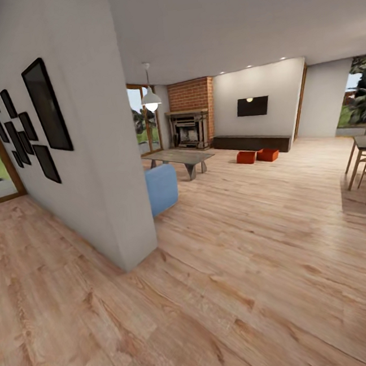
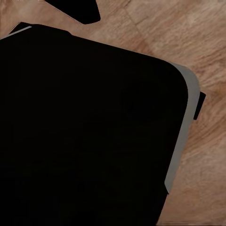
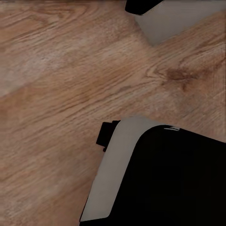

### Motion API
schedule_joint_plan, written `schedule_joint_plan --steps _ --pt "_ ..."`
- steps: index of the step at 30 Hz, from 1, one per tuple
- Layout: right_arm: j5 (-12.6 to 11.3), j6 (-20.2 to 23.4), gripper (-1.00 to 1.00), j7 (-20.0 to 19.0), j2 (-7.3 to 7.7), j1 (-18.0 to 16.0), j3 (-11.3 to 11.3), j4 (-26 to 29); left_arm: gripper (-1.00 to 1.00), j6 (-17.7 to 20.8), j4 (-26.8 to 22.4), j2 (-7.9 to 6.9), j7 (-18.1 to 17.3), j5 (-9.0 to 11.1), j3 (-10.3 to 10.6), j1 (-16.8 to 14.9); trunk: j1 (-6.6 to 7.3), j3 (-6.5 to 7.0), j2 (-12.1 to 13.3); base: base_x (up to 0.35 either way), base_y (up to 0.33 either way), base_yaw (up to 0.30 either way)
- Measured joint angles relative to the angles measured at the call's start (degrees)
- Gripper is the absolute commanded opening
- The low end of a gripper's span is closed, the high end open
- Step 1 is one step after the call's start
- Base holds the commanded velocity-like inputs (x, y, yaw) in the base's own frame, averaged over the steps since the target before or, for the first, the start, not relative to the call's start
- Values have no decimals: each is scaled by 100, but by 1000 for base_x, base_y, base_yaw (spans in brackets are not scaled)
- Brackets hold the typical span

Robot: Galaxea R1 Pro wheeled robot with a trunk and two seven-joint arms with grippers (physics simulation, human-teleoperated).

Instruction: Move the two storage containers from the living room to the garage. In the garage, place one container on the floor and stack the other container on top of it (either order is fine).

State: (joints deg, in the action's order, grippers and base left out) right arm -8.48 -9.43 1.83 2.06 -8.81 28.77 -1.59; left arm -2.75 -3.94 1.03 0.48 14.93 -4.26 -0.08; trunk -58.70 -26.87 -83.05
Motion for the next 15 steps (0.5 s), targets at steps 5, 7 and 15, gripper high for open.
schedule_joint_plan --steps 5,7,15 --pt "0 0 100 0 0 1 0 0 100 -1 0 0 0 0 0 0 0 0 0 322 0 -239" --pt "0 0 100 0 0 1 0 0 100 1 0 0 -1 0 0 0 0 0 0 322 0 -241" --pt "-7 0 100 0 0 1 -1 0 100 3 2 0 0 0 0 0 0 0 0 322 0 -242"
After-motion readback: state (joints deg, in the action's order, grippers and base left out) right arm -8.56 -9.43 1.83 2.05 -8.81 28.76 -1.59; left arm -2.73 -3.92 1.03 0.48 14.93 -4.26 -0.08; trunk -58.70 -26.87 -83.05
